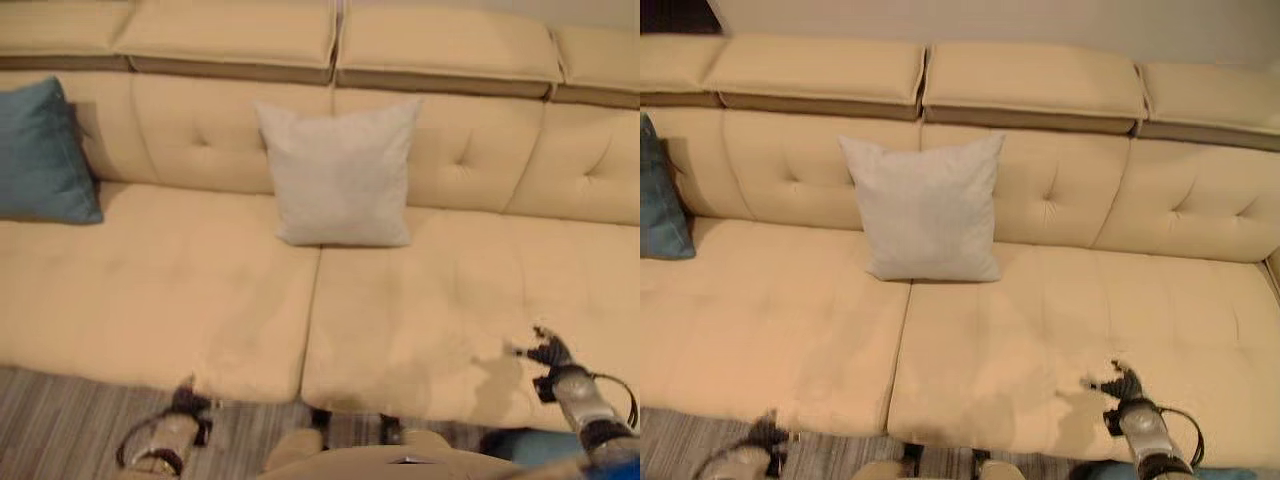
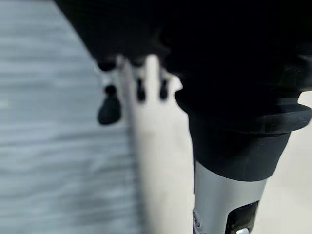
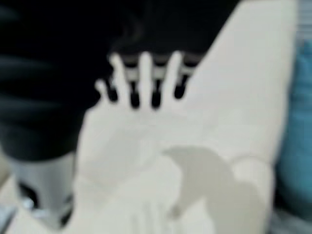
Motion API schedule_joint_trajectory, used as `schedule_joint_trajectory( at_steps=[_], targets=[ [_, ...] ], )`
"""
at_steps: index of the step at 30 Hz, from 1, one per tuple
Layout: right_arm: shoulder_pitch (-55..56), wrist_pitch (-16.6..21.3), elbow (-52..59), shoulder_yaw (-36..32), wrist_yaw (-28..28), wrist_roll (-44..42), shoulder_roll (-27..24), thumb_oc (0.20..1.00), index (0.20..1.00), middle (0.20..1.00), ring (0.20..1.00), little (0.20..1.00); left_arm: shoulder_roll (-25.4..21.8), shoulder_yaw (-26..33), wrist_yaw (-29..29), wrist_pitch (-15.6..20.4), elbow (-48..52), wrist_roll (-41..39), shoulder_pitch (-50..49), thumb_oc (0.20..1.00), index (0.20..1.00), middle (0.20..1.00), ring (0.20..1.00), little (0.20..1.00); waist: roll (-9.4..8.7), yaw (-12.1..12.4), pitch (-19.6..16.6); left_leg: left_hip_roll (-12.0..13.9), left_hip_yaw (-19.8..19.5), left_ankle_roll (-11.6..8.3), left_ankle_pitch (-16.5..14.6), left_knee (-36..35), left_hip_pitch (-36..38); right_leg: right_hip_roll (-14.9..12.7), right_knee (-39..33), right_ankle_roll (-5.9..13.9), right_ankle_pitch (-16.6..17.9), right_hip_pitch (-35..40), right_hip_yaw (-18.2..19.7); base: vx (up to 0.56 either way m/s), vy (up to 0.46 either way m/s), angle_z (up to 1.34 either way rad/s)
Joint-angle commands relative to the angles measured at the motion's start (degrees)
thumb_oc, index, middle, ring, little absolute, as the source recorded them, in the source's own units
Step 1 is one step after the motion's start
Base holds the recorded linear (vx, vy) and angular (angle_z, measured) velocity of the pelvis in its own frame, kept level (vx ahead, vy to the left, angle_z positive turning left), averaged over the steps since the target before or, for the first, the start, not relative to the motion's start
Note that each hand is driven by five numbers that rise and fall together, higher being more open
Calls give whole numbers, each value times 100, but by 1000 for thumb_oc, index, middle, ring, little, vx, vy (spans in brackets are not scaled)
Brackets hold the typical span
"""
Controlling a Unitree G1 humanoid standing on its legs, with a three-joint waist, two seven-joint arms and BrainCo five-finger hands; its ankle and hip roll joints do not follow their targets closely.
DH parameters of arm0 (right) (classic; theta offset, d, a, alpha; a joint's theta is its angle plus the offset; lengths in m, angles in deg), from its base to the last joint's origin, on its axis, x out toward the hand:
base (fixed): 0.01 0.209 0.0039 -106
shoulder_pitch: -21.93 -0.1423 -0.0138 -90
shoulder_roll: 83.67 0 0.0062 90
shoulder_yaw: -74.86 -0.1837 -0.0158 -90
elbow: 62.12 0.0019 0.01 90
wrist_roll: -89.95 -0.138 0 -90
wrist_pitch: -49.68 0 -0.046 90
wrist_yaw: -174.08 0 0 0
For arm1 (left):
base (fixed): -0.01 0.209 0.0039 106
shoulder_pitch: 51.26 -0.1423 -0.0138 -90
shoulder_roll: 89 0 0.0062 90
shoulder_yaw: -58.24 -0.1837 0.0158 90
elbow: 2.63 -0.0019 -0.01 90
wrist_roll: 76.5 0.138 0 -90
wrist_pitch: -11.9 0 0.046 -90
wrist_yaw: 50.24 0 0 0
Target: Pick up all the scattered cushions and arrange them neatly on the sofa.
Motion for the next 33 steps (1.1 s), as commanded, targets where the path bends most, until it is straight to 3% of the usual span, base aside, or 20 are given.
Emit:
schedule_joint_trajectory(
  at_steps=[1, 6, 8, 11, 13, 14, 15, 16, 17, 19, 21, 24, 26, 27, 29, 30, 31, 33],
  targets=[
    [-24, 116, -155, 48, 59, 68, -164, 1000, 1000, 1000, 1000, 1000, -214, 61, -142, 82, -114, 164, 357, 1000, 1000, 1000, 1000, 1000, -145, 50, -277, -36, 226, -98, -328, 111, 153, -58, 457, 330, -280, 90, -139, -30, -79, 0],
    [209, 101, -510, 15, 156, -30, 213, 1000, 1000, 1000, 1000, 1000, 15, 121, -208, 61, -226, 57, 134, 1000, 1000, 1000, 1000, 1000, -186, 39, -242, 2, 144, -107, -398, 311, 204, 12, 583, 232, -422, 244, -106, -67, -77, 9],
    [192, 88, -955, 168, 169, -70, 440, 1000, 1000, 1000, 1000, 1000, 163, -126, -198, 92, -155, 31, 270, 1000, 1000, 1000, 1000, 1000, -296, 12, -50, -92, 146, -208, -546, 1246, -278, -46, 525, 156, -360, 201, -152, -318, -92, 37],
    [120, 10, -1201, 200, 159, -83, 496, 1000, 1000, 1000, 1000, 1000, 348, -145, -222, 103, -171, -42, 290, 1000, 1000, 1000, 1000, 1000, -389, 44, 116, -194, -22, -126, -1110, 2598, -383, -168, 679, 137, -210, -21, -31, -302, 33, 33],
    [120, -10, -1218, 171, 157, -80, 489, 1000, 1000, 1000, 1000, 1000, 393, -128, -215, 121, -150, -83, 256, 1000, 1000, 1000, 1000, 1000, -383, 31, 75, -197, -145, -100, -1111, 2656, -317, -179, 692, 166, -189, -93, 18, -146, 120, -11],
    [133, -28, -1267, 164, 171, -83, 507, 1000, 1000, 1000, 1000, 1000, 483, -157, -198, 171, -104, -174, 183, 1000, 1000, 1000, 1000, 1000, -313, 47, 50, -173, -500, -100, -1115, 2682, -66, -129, 806, 201, -116, -244, 210, -124, 145, -11],
    [135, -28, -1266, 164, 171, -83, 504, 1000, 1000, 1000, 1000, 1000, 486, -158, -197, 172, -104, -175, 182, 1000, 1000, 1000, 1000, 1000, -306, 56, 58, -164, -495, -102, -1122, 2676, -47, -120, 809, 198, -119, -233, 215, -156, 242, -25],
    [159, -49, -1303, 161, 151, -46, 499, 1000, 1000, 1000, 1000, 1000, 574, -263, -189, 202, -58, -184, 132, 1000, 1000, 1000, 1000, 1000, -206, 32, 26, -112, -779, -113, -1187, 2240, 269, -96, 904, 298, -52, -408, 366, -73, 138, -41],
    [161, -49, -1302, 161, 151, -46, 498, 1000, 1000, 1000, 1000, 1000, 576, -264, -189, 203, -58, -184, 132, 1000, 1000, 1000, 1000, 1000, -205, 36, 28, -110, -777, -113, -1184, 2228, 279, -95, 905, 297, -53, -405, 369, -125, 186, -66],
    [77, -72, -1383, 119, 124, -74, 541, 1000, 1000, 1000, 1000, 1000, 622, -434, -185, 211, -58, -92, 235, 1000, 1000, 1000, 1000, 1000, -178, -79, 81, -147, -720, -18, -1460, 1604, 558, -168, 1042, 404, 113, -698, 451, -214, 230, -74],
    [28, -93, -1390, 131, 86, -74, 558, 1000, 1000, 1000, 1000, 1000, 632, -489, -167, 208, -49, -72, 295, 1000, 1000, 1000, 1000, 1000, -190, -101, 128, -186, -666, 6, -1465, 1597, 520, -226, 1059, 456, 202, -821, 495, -192, 189, -44],
    [-42, -168, -1485, 220, 33, 58, 625, 1000, 1000, 1000, 1000, 1000, 633, -675, -121, 255, -14, 82, 445, 1000, 1000, 1000, 1000, 1000, -258, -145, 278, -446, -472, 170, -1618, 1447, 406, -562, 739, 779, 731, -1143, 616, -239, 236, -47],
    [-66, -178, -1496, 234, 25, 70, 637, 1000, 1000, 1000, 1000, 1000, 598, -683, -112, 242, -10, 88, 483, 1000, 1000, 1000, 1000, 1000, -251, -143, 303, -440, -434, 190, -1585, 1443, 335, -591, 752, 793, 733, -1266, 584, -279, 170, -73],
    [-98, -195, -1552, 299, 32, 65, 665, 1000, 1000, 1000, 1000, 1000, 494, -697, -114, 204, 31, 77, 575, 1000, 1000, 1000, 1000, 1000, -222, -71, 380, -422, -298, 259, -1462, 1443, 137, -536, 1095, 652, 384, -1291, 330, -310, 145, -60],
    [-104, -195, -1588, 333, 42, 79, 678, 1000, 1000, 1000, 1000, 1000, 462, -700, -117, 192, 39, 68, 589, 1000, 1000, 1000, 1000, 1000, -218, -39, 367, -417, -252, 289, -1355, 1374, 83, -523, 1341, 584, 238, -1250, 163, -255, 135, -58],
    [-76, -173, -1639, 354, 31, 79, 686, 1000, 1000, 1000, 1000, 1000, 411, -667, -133, 164, 33, 34, 554, 1000, 1000, 1000, 1000, 1000, -173, 50, 302, -343, -187, 344, -1188, 1185, 77, -398, 1850, 426, -134, -1027, -68, -208, 121, -59],
    [-77, -173, -1639, 354, 31, 79, 687, 1000, 1000, 1000, 1000, 1000, 409, -667, -133, 163, 33, 34, 555, 1000, 1000, 1000, 1000, 1000, -179, 45, 292, -350, -191, 345, -1171, 1176, 64, -406, 1842, 428, -124, -1039, -70, -163, 83, -60],
    [-37, -163, -1669, 331, 37, 43, 707, 1000, 1000, 1000, 1000, 1000, 368, -643, -160, 143, 13, 18, 517, 1000, 1000, 1000, 1000, 1000, -183, 101, 194, -311, -152, 368, -1056, 1020, 78, -206, 2099, 365, -420, -749, -94, -102, 17, -39]
  ],
)
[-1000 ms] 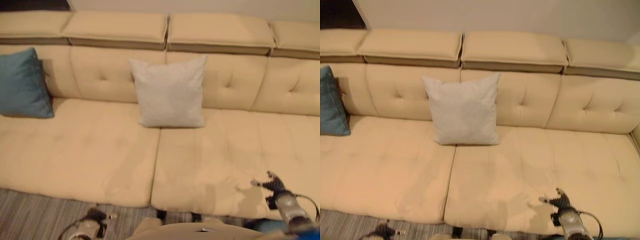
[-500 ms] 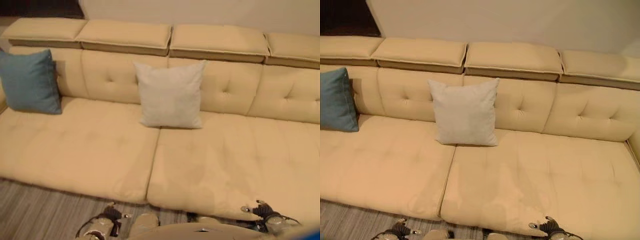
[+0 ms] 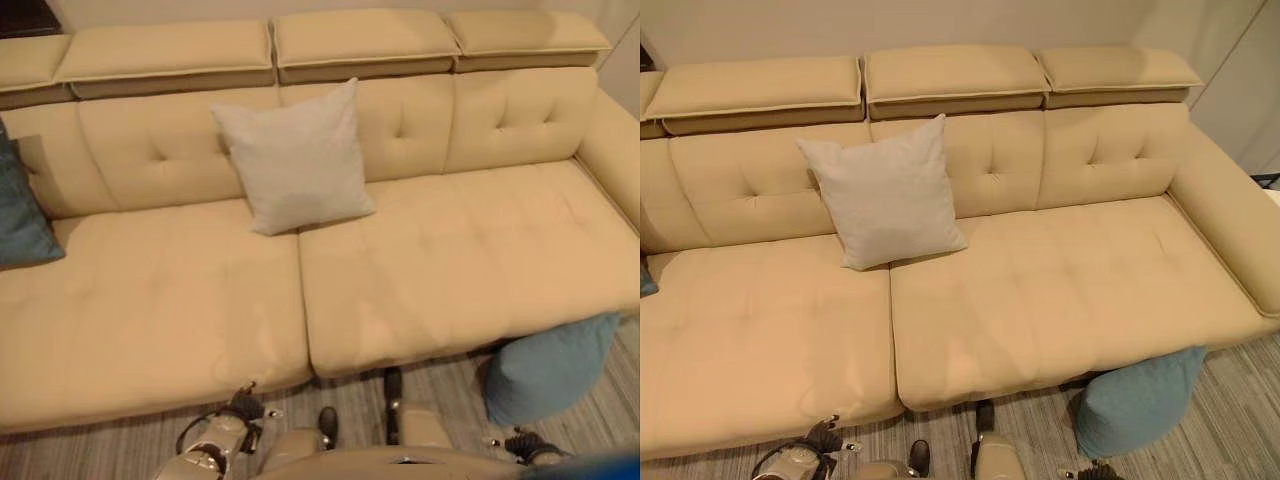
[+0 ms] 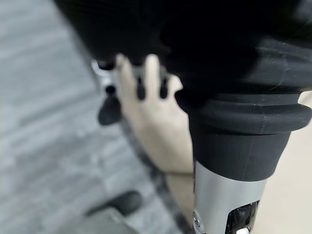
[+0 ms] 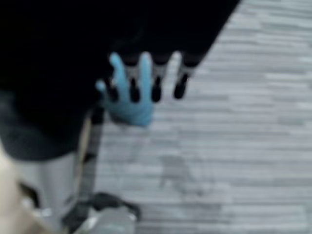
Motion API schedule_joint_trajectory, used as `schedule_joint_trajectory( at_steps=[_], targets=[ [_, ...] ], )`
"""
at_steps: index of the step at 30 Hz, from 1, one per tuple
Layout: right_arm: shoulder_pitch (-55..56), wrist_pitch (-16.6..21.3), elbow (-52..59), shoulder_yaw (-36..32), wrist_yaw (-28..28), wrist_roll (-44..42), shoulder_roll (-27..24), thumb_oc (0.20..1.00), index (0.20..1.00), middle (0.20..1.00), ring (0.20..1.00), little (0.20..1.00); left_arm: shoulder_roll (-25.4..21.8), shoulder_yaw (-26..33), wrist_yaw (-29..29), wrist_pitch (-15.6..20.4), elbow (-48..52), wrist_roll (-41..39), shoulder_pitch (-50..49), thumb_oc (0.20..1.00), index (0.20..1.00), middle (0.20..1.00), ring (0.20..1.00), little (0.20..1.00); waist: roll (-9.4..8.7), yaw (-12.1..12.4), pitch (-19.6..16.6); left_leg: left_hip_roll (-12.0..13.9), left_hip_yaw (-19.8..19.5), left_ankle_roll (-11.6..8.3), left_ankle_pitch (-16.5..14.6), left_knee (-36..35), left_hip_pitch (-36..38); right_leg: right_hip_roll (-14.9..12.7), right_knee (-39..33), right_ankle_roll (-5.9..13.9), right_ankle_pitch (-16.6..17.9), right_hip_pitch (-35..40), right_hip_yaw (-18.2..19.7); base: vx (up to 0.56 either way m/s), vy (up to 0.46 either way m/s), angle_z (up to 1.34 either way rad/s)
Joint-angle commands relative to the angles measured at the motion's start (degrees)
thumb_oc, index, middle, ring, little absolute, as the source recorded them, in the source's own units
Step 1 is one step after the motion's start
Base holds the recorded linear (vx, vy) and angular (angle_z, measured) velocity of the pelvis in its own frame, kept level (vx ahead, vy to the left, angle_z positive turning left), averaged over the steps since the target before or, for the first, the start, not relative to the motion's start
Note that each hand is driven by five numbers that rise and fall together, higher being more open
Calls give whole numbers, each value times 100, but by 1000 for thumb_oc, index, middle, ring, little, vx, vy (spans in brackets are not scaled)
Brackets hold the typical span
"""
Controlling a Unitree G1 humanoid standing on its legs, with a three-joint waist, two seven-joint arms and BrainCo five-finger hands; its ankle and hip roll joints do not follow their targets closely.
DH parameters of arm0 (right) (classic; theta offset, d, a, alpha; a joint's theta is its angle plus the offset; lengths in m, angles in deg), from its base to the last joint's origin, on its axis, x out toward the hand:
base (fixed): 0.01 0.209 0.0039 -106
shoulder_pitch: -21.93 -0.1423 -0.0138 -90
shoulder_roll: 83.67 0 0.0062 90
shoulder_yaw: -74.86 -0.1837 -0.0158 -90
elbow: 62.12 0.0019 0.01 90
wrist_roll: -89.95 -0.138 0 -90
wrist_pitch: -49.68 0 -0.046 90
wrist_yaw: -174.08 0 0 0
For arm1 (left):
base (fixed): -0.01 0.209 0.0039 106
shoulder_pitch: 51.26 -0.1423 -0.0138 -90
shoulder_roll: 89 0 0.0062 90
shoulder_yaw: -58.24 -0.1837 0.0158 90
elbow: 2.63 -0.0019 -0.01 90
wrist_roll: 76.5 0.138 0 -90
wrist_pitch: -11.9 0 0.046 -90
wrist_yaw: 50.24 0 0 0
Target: Pick up all the scattered cushions and arrange them neatly on the sofa.
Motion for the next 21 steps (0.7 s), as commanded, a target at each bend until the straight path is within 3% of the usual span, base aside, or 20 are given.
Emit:
schedule_joint_trajectory(
  at_steps=[1, 3, 6, 14, 15, 21],
  targets=[
    [-134, 84, -20, 93, -85, -4, -148, 1000, 1000, 1000, 1000, 1000, -276, 159, 58, 10, 42, 71, -98, 1000, 1000, 1000, 1000, 1000, -226, 175, -185, 18, -466, -587, -349, -123, 329, 200, -330, -39, 194, 568, 35, -141, -14, -19],
    [-128, 96, 40, 48, -118, -48, -138, 1000, 1000, 1000, 1000, 1000, -261, 181, 45, 29, 30, 27, -107, 1000, 1000, 1000, 1000, 1000, -329, 291, -342, -13, -330, -679, -264, -259, 228, 142, -1048, -26, 155, 1014, -122, -113, -75, -12],
    [-150, 96, 49, 54, -140, -83, -132, 1000, 1000, 1000, 1000, 1000, -224, 230, 59, 31, 2, -9, -111, 1000, 1000, 1000, 1000, 1000, -355, 285, -450, 38, -227, -733, -179, -426, 254, 172, -1544, -24, 260, 1135, -61, -36, -85, -46],
    [-90, 100, -31, 95, -145, -100, -112, 1000, 1000, 1000, 1000, 1000, -163, 170, 6, -7, -49, 44, -129, 1000, 1000, 1000, 1000, 1000, -337, 225, -465, 127, -252, -764, -146, -562, 575, 258, -1701, -102, 280, 1394, -40, 19, -71, 1],
    [-132, 460, -94, -41, -23, -1167, 80, 1000, 1000, 1000, 1000, 1000, -248, 200, -138, 317, -240, -668, 46, 1000, 1000, 1000, 1000, 1000, -213, -47, -315, 503, 157, -975, 130, -1037, 983, 112, -2207, -52, 265, 1904, 206, 0, 0, 0],
    [-168, 477, -23, -57, -39, -1166, 11, 1000, 1000, 1000, 1000, 1000, -286, 225, -127, 325, -247, -678, 62, 1000, 1000, 1000, 1000, 1000, -222, -26, -319, 490, 184, -966, 111, -1040, 1007, 90, -2219, -37, 270, 1929, 189, 19, 7, -3]
  ],
)
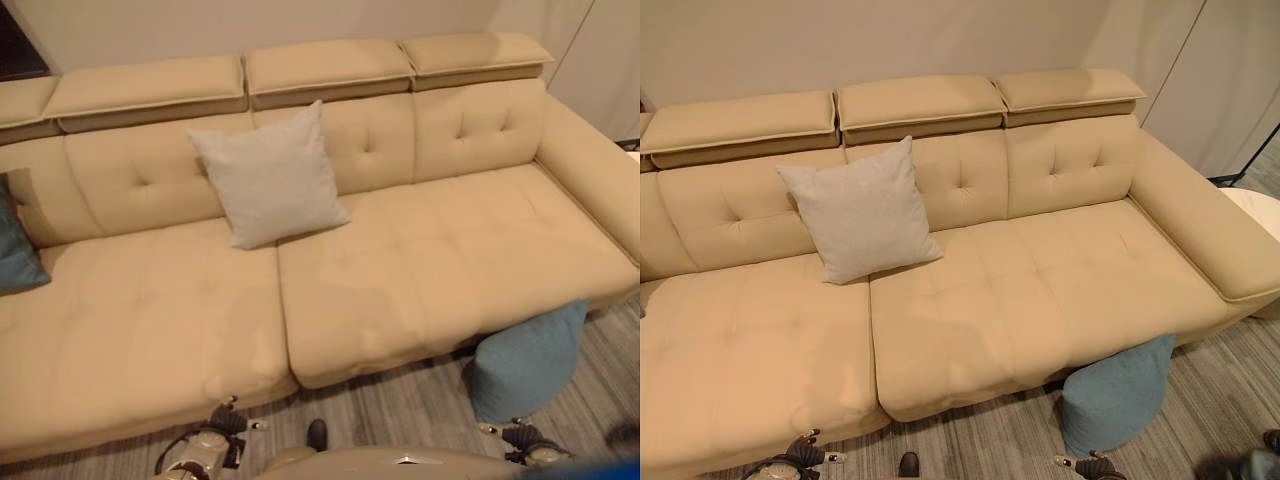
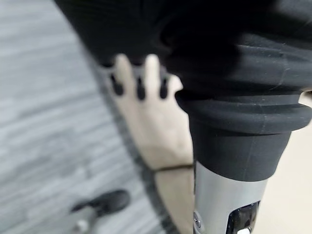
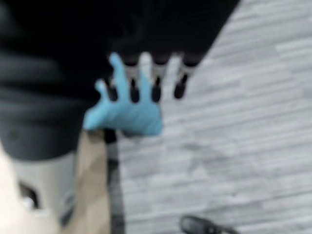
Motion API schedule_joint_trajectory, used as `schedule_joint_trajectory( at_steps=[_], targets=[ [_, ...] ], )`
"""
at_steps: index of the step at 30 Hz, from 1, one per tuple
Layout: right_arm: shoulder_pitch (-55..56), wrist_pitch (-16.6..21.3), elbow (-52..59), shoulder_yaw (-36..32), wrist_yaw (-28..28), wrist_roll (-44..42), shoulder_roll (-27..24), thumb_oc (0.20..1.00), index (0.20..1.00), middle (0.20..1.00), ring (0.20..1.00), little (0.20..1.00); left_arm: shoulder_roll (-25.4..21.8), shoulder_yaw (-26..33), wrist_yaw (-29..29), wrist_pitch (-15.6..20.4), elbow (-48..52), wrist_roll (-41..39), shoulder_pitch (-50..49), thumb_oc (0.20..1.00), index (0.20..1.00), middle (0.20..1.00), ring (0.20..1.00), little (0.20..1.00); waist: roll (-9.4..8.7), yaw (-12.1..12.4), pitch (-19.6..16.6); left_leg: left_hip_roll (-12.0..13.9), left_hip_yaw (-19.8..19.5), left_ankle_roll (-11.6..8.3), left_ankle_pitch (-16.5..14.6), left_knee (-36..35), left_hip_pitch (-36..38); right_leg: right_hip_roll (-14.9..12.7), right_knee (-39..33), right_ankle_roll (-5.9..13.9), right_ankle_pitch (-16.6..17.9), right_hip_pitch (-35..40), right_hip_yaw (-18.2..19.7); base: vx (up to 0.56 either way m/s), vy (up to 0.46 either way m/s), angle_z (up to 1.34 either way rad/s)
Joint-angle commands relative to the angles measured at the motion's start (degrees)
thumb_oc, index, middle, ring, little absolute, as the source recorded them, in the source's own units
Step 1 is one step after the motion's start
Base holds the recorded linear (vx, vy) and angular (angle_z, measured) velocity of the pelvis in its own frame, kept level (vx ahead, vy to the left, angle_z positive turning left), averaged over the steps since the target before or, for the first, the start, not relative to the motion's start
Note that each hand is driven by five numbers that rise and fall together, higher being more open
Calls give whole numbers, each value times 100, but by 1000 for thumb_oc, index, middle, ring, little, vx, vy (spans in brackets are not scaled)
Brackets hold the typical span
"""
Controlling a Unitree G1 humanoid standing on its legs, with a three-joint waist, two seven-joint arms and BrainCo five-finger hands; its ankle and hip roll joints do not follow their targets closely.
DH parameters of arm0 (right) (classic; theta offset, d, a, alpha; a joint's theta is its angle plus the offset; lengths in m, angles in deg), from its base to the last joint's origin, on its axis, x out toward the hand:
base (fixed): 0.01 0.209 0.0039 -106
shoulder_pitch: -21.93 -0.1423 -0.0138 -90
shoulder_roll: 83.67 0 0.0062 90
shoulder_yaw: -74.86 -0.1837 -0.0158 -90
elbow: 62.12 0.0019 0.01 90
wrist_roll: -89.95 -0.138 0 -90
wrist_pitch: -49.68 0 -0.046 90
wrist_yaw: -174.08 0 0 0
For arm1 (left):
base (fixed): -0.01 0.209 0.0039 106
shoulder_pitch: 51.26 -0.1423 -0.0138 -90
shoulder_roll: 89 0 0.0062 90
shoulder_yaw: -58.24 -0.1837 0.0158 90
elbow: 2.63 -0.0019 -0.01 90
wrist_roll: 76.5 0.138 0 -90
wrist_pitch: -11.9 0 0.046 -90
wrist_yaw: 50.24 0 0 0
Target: Pick up all the scattered cushions and arrange them neatly on the sofa.
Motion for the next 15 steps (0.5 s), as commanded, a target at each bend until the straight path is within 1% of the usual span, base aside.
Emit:
schedule_joint_trajectory(
  at_steps=[1, 6, 8, 10, 11, 12, 13, 14, 15],
  targets=[
    [-96, 140, -63, -57, -24, -202, -83, 1000, 1000, 1000, 1000, 1000, -59, 167, -80, 146, -412, -148, 345, 1000, 1000, 1000, 1000, 1000, -60, -25, -31, 79, 114, -232, -622, 80, 322, -435, -56, 586, 456, -328, 304, 30, -2, -4],
    [-102, 129, -87, -59, -33, -182, -126, 1000, 1000, 1000, 1000, 1000, -66, 148, -87, 145, -398, -140, 349, 1000, 1000, 1000, 1000, 1000, -76, -15, -19, 93, 89, -235, -640, 87, 354, -418, -32, 574, 428, -309, 310, 21, -25, -3],
    [-89, 128, -74, -45, -36, -183, -129, 1000, 1000, 1000, 1000, 1000, -78, 127, -102, 157, -378, -156, 373, 1000, 1000, 1000, 1000, 1000, -85, -39, 36, 114, 44, -248, -631, 134, 328, -393, 42, 539, 386, -348, 358, -20, -54, 1],
    [-85, 120, -71, -17, -41, -190, -121, 1000, 1000, 1000, 1000, 1000, -80, 67, -101, 185, -321, -183, 434, 1000, 1000, 1000, 1000, 1000, -106, -80, 127, 114, -17, -256, -622, 277, 146, -355, 111, 494, 390, -480, 503, -71, -46, 3],
    [-87, 121, -72, -17, -41, -190, -121, 1000, 1000, 1000, 1000, 1000, -80, 67, -101, 185, -321, -183, 435, 1000, 1000, 1000, 1000, 1000, -106, -83, 121, 113, -19, -256, -626, 287, 133, -355, 114, 494, 389, -489, 501, -123, -46, 14],
    [-117, 123, -67, 11, -48, -193, -128, 1000, 1000, 1000, 1000, 1000, -48, -11, -92, 191, -289, -159, 515, 1000, 1000, 1000, 1000, 1000, -139, -112, 192, 86, -60, -274, -675, 596, -143, -344, 116, 460, 432, -629, 599, -144, -25, 20],
    [-161, 105, -75, 52, -60, -185, -150, 1000, 1000, 1000, 1000, 1000, -17, -69, -98, 193, -278, -170, 581, 1000, 1000, 1000, 1000, 1000, -160, -101, 270, 20, -112, -304, -713, 887, -319, -365, 115, 437, 469, -680, 606, -145, -24, 22],
    [-163, 105, -76, 51, -60, -185, -150, 1000, 1000, 1000, 1000, 1000, -17, -69, -98, 193, -279, -170, 583, 1000, 1000, 1000, 1000, 1000, -157, -105, 264, 20, -116, -304, -724, 911, -340, -364, 116, 438, 470, -688, 601, -120, 2, 17],
    [-196, 110, -81, 64, -71, -179, -163, 1000, 1000, 1000, 1000, 1000, 14, -108, -109, 201, -265, -171, 626, 1000, 1000, 1000, 1000, 1000, -177, -88, 324, -53, -227, -324, -796, 1154, -482, -382, 109, 423, 505, -734, 610, -174, 34, 14]
  ],
)
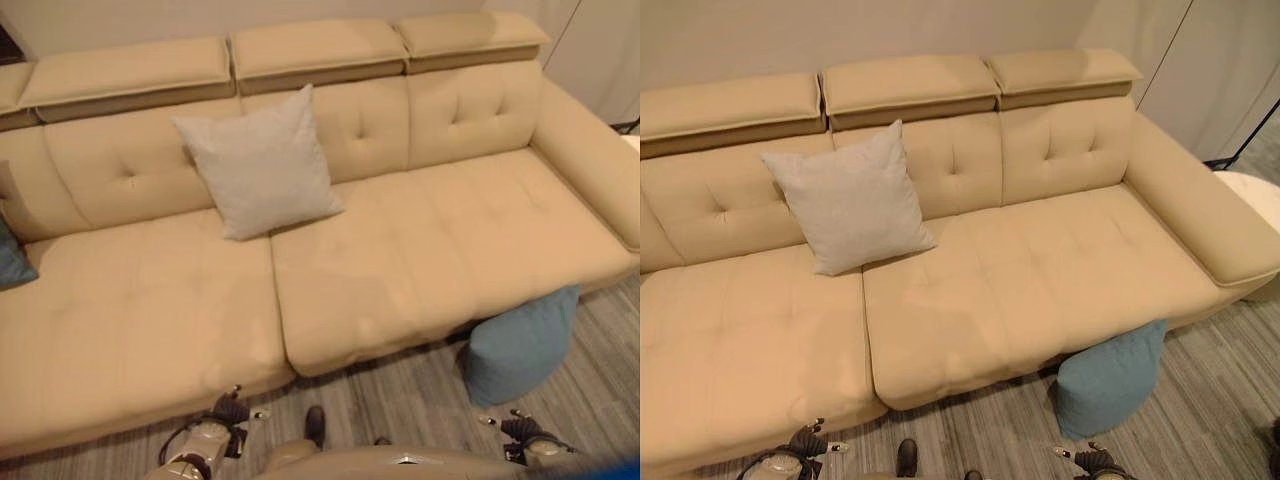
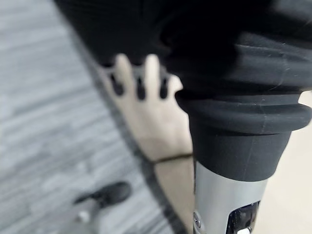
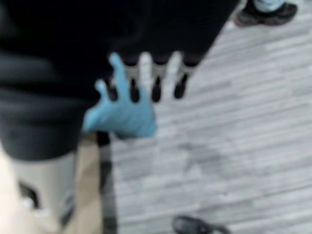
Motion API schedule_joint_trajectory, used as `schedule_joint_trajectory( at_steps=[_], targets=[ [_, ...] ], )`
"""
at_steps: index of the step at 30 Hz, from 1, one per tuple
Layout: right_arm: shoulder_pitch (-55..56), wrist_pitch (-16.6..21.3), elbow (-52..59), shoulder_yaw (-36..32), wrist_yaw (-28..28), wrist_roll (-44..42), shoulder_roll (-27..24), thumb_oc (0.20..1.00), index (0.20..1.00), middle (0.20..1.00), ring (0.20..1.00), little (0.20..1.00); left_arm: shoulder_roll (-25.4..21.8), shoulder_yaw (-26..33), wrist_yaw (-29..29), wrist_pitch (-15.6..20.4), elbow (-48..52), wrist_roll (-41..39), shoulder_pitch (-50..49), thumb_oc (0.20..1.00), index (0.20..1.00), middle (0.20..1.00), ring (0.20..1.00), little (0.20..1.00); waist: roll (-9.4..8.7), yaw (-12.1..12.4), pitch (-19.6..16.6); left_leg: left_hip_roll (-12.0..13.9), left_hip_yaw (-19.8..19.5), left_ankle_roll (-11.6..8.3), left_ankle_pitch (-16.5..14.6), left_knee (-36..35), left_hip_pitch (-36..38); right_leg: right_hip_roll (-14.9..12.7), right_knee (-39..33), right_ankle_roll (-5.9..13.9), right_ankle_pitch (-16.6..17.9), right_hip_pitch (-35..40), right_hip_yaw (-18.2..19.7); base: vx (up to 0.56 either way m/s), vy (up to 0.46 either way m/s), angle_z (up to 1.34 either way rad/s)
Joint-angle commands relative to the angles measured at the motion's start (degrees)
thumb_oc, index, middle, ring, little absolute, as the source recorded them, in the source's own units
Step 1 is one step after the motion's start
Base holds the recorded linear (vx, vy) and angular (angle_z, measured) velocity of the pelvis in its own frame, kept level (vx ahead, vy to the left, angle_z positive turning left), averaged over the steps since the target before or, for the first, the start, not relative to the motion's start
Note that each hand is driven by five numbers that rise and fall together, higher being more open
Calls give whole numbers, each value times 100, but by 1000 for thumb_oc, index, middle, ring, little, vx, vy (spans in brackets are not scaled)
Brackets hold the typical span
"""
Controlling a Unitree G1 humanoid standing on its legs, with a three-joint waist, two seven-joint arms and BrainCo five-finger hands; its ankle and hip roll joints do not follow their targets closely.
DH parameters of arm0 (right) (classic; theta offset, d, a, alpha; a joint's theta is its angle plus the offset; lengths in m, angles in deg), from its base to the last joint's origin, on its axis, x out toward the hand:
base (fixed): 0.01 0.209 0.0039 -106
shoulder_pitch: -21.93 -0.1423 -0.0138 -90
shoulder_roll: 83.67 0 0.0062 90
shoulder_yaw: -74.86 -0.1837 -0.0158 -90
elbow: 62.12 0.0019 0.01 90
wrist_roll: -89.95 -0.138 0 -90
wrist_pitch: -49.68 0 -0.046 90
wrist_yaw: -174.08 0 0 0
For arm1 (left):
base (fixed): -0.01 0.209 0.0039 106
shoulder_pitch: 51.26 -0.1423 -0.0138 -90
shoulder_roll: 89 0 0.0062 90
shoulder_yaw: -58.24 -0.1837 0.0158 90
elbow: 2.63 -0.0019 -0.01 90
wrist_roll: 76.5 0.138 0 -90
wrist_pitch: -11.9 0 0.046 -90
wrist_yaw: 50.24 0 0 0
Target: Pick up all the scattered cushions and arrange them neatly on the sofa.
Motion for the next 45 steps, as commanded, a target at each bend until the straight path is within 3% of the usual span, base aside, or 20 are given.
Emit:
schedule_joint_trajectory(
  at_steps=[1, 2, 3, 4, 5, 6, 9, 10, 11, 12, 14, 17, 22, 24, 30, 33, 35, 43, 44, 45],
  targets=[
    [-111, 114, 4, 46, -94, -104, -193, 1000, 1000, 1000, 1000, 1000, 53, -56, -34, 147, -253, -200, 405, 1000, 1000, 1000, 1000, 1000, -291, 60, 77, -286, -429, -217, -1161, 1123, 19, -475, 71, 476, 533, -579, 680, -173, 34, 15],
    [-111, 113, 4, 46, -94, -104, -194, 1000, 1000, 1000, 1000, 1000, 55, -56, -34, 147, -253, -200, 407, 1000, 1000, 1000, 1000, 1000, -284, 59, 79, -281, -432, -217, -1178, 1147, 10, -469, 76, 476, 529, -579, 677, -207, 138, 0],
    [-111, 125, 77, 45, -117, -91, -228, 1000, 1000, 1000, 1000, 1000, 91, -44, -45, 169, -272, -208, 364, 1000, 1000, 1000, 1000, 1000, -277, 64, 84, -387, -962, -198, -1306, 1362, 192, -420, 249, 473, 605, -863, 894, -87, 106, -6],
    [-108, 124, 78, 46, -117, -91, -230, 1000, 1000, 1000, 1000, 1000, 94, -44, -45, 169, -272, -208, 362, 1000, 1000, 1000, 1000, 1000, -271, 65, 85, -381, -963, -200, -1312, 1362, 197, -413, 254, 470, 601, -861, 892, -121, 264, -42],
    [-94, 116, 132, 99, -133, -22, -241, 1000, 1000, 1000, 1000, 1000, 155, -48, 3, 212, -223, -263, 300, 1000, 1000, 1000, 1000, 1000, -225, 73, 83, -517, -1607, -153, -1340, 1405, 307, -387, 366, 538, 666, -1064, 1138, -48, 217, -82],
    [-106, 107, 140, 112, -155, -7, -239, 1000, 1000, 1000, 1000, 1000, 166, -63, 5, 207, -226, -253, 294, 1000, 1000, 1000, 1000, 1000, -213, 57, 92, -584, -1699, -133, -1357, 1370, 321, -391, 403, 559, 699, -1109, 1219, -46, 287, -101],
    [-215, 25, 132, 117, -138, 106, -199, 1000, 1000, 1000, 1000, 1000, 201, -108, -1, 200, -286, -118, 293, 1000, 1000, 1000, 1000, 1000, -232, -13, 94, -627, -1571, -3, -1529, 1079, 412, -514, 370, 758, 932, -1378, 1426, -125, 271, -55],
    [-329, 36, 144, 178, -168, 177, -155, 1000, 1000, 1000, 1000, 1000, 176, -97, -5, 197, -308, -60, 291, 1000, 1000, 1000, 1000, 1000, -240, 44, 144, -622, -1299, 46, -1518, 983, 368, -610, 270, 911, 1113, -1546, 1378, -328, 318, -105],
    [-378, 24, 138, 222, -181, 233, -103, 1000, 1000, 1000, 1000, 1000, 104, -59, -19, 161, -329, -35, 274, 1000, 1000, 1000, 1000, 1000, -211, 127, 208, -519, -954, 92, -1449, 884, 337, -696, 312, 886, 1055, -1672, 943, -268, 237, -144],
    [-378, 24, 138, 222, -182, 233, -103, 1000, 1000, 1000, 1000, 1000, 103, -58, -19, 161, -329, -35, 274, 1000, 1000, 1000, 1000, 1000, -211, 126, 209, -518, -954, 92, -1450, 883, 340, -695, 314, 886, 1052, -1670, 942, -213, 154, -180],
    [-335, 62, 138, 261, -168, 225, -80, 1000, 1000, 1000, 1000, 1000, -8, -15, -33, 99, -386, 27, 211, 1000, 1000, 1000, 1000, 1000, -172, 232, 222, -437, -596, 177, -1252, 709, 261, -616, 883, 715, 600, -1451, 299, -251, 160, -145],
    [-256, 94, 104, 261, -150, 199, -51, 1000, 1000, 1000, 1000, 1000, -58, 49, -65, 36, -422, 75, 102, 1000, 1000, 1000, 1000, 1000, -152, 333, 111, -339, -322, 236, -1102, 516, 235, -432, 1334, 615, 165, -1123, -51, -173, 73, -85],
    [-207, 118, 126, 276, -162, 156, 28, 1000, 1000, 1000, 1000, 1000, -75, 91, -94, 31, -326, 38, 36, 1000, 1000, 1000, 1000, 1000, -267, 617, -71, -266, 302, 239, -1004, 530, -41, -391, 1075, 534, -139, -516, -627, -181, -18, -78],
    [-226, 125, 150, 287, -184, 90, 39, 1000, 1000, 1000, 1000, 1000, -44, 54, -92, 35, -302, 53, 93, 1000, 1000, 1000, 1000, 1000, -321, 629, -81, -257, 448, 207, -1029, 715, -152, -359, 720, 515, -175, -428, -538, -60, -93, -133],
    [-195, 115, 133, 219, -277, -139, -80, 1000, 1000, 1000, 1000, 1000, 108, -194, -100, 56, -186, -50, 335, 1000, 1000, 1000, 1000, 1000, -247, 476, 244, -222, 314, -23, -931, 1762, -753, -291, 330, 329, 30, -447, -188, -96, -44, -24],
    [-136, 129, 92, 272, -310, -111, -124, 1000, 1000, 1000, 1000, 1000, 214, -254, -70, 90, -117, -229, 337, 1000, 1000, 1000, 1000, 1000, -192, 555, 344, -503, -630, -52, -1054, 1739, -683, -264, 196, 356, 194, -498, 101, -51, 35, -50],
    [-67, 129, 58, 204, -289, -80, -160, 1000, 1000, 1000, 1000, 1000, 305, -228, -77, 68, -195, -167, 287, 1000, 1000, 1000, 1000, 1000, -113, 513, 241, -527, -925, -5, -1114, 1223, -441, -215, 88, 465, 261, -485, 362, 60, 89, -97],
    [-168, 140, 159, 188, -317, -144, -66, 1000, 1000, 1000, 1000, 1000, 262, -200, -47, 33, -188, -57, 289, 1000, 1000, 1000, 1000, 1000, -114, 506, 259, -471, -617, 153, -1049, 862, -216, -177, 372, 538, 369, -818, 735, 4, 110, -74],
    [-242, 144, 192, 213, -337, -152, -39, 1000, 1000, 1000, 1000, 1000, 228, -184, -23, 34, -177, -71, 304, 1000, 1000, 1000, 1000, 1000, -122, 545, 289, -406, -473, 174, -1038, 785, -187, -163, 528, 561, 376, -938, 651, -79, -1, -97],
    [-327, 155, 259, 290, -383, -77, 12, 1000, 1000, 1000, 1000, 1000, 167, -173, -3, 27, -155, -73, 318, 1000, 1000, 1000, 1000, 1000, -121, 658, 300, -256, -205, 162, -1017, 649, -131, -300, 678, 633, 391, -1079, 2, -78, -1, -89]
  ],
)
